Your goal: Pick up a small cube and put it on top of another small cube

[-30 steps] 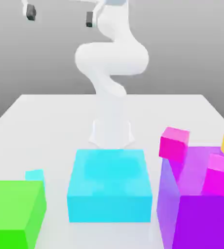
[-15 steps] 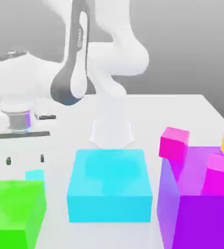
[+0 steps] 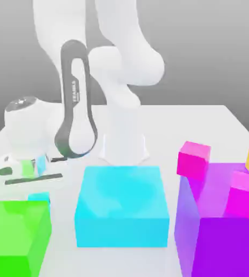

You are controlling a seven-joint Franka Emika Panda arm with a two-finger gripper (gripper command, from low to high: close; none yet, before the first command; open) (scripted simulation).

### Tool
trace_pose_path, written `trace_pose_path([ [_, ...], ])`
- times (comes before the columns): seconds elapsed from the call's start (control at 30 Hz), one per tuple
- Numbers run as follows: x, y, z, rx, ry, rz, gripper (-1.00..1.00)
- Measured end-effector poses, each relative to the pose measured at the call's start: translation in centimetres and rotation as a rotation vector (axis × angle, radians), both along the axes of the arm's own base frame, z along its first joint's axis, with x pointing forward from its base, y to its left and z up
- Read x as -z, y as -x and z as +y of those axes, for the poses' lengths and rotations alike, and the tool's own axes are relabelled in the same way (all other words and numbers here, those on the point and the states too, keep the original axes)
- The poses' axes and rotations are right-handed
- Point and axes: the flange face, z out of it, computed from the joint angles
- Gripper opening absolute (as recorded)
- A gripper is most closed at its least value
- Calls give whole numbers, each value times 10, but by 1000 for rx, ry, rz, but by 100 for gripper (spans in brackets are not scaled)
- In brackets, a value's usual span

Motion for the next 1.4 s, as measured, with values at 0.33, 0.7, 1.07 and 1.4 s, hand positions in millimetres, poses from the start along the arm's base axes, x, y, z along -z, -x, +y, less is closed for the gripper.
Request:
trace_pose_path([
  [0.33, -45, -17, -6, 41, 29, 43, -100],
  [0.7, -39, -41, -49, 215, 213, 132, -100],
  [1.07, -78, -88, -82, 371, 515, 123, -100],
  [1.4, -120, -167, 40, 291, 320, 65, -100],
])
